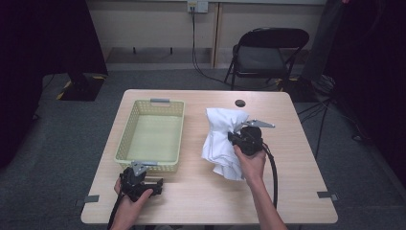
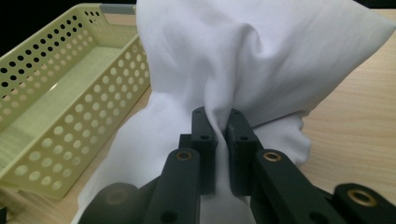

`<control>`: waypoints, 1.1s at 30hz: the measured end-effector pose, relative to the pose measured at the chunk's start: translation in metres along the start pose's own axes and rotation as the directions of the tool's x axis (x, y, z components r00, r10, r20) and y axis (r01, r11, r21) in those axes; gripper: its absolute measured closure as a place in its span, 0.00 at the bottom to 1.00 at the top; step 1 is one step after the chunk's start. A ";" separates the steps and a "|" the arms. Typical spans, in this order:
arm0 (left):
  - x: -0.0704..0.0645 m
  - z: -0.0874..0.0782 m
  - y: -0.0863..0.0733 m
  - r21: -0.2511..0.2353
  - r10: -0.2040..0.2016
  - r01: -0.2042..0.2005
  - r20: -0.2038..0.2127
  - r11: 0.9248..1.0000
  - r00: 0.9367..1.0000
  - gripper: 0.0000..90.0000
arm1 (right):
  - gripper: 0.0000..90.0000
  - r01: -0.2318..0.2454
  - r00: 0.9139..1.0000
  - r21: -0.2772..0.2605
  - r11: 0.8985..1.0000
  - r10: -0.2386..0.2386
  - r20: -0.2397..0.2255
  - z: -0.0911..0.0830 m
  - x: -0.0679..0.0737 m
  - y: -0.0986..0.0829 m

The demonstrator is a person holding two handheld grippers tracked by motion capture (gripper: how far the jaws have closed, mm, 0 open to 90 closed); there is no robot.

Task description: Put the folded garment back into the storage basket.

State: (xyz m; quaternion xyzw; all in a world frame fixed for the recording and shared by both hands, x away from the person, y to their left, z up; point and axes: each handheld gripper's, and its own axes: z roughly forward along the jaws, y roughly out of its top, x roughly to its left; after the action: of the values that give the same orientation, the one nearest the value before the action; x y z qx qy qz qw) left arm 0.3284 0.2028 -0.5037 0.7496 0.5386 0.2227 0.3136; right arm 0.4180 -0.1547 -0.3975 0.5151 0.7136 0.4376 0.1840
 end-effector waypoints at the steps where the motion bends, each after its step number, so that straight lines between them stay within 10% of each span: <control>1: 0.000 0.000 0.000 0.000 0.000 0.000 0.000 1.000 1.000 0.00 | 0.93 0.001 1.000 -0.001 1.000 -0.001 -0.001 0.000 0.001 0.001; 33: 0.000 0.000 0.000 -0.001 0.000 0.000 -0.001 1.000 1.000 0.00 | 0.93 0.033 0.998 -0.043 0.999 -0.035 -0.049 -0.008 0.025 0.022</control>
State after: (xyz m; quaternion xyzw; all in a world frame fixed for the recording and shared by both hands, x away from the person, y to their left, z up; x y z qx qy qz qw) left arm 0.3283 0.2028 -0.5037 0.7495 0.5386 0.2231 0.3137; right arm 0.4150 -0.1342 -0.3707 0.4880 0.7172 0.4621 0.1843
